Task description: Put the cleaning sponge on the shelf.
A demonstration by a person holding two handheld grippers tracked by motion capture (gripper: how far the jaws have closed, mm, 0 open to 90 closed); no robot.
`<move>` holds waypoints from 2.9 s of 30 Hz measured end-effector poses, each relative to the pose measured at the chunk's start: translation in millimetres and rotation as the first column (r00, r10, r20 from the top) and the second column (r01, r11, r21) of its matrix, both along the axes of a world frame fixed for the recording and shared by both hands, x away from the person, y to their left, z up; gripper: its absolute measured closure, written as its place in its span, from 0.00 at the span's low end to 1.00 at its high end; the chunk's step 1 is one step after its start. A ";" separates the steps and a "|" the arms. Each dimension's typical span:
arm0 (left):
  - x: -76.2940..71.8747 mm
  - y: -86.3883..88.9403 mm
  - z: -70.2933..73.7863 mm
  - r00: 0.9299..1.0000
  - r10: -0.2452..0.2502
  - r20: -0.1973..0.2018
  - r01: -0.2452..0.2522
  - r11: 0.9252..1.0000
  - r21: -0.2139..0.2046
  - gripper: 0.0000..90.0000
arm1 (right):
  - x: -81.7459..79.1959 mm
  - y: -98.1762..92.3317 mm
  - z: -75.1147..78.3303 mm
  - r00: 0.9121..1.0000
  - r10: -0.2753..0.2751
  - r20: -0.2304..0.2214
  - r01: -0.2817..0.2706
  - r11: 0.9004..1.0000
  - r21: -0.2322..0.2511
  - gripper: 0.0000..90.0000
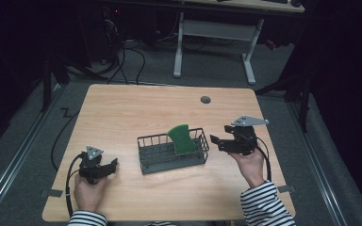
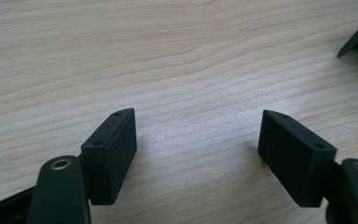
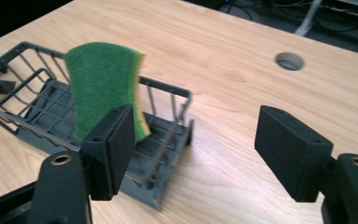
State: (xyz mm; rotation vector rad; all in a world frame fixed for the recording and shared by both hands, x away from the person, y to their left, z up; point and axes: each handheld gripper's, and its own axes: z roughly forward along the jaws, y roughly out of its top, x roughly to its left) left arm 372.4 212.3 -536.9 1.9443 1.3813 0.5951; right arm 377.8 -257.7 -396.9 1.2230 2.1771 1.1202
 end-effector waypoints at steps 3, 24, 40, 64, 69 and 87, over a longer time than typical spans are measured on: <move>0.0 0.0 0.0 1.000 0.000 0.000 0.000 1.000 0.000 0.32 | -5.5 -13.2 2.4 1.000 -0.029 0.007 0.028 1.000 0.011 0.33; 0.0 0.0 0.0 1.000 0.000 0.000 0.000 1.000 0.000 0.32 | -40.3 -81.2 -19.4 0.985 -0.172 -0.008 0.172 0.980 0.099 0.34; 0.0 0.0 0.0 1.000 0.001 0.000 -0.001 1.000 -0.001 0.32 | -53.6 -91.7 -44.6 0.984 -0.176 -0.031 0.178 0.975 0.131 0.34; -0.2 -0.1 0.0 1.000 0.001 0.000 -0.001 1.000 -0.001 0.32 | -57.7 -88.9 -87.8 0.977 -0.192 -0.093 0.203 0.971 0.125 0.34; -0.2 -0.1 0.0 1.000 0.001 0.000 -0.001 1.000 -0.001 0.32 | -58.5 -87.9 -97.3 0.974 -0.200 -0.106 0.212 0.971 0.111 0.34; -0.2 -0.1 0.0 1.000 0.001 0.000 -0.001 1.000 -0.001 0.32 | -61.5 -78.8 -125.2 0.966 -0.227 -0.123 0.233 0.972 0.039 0.34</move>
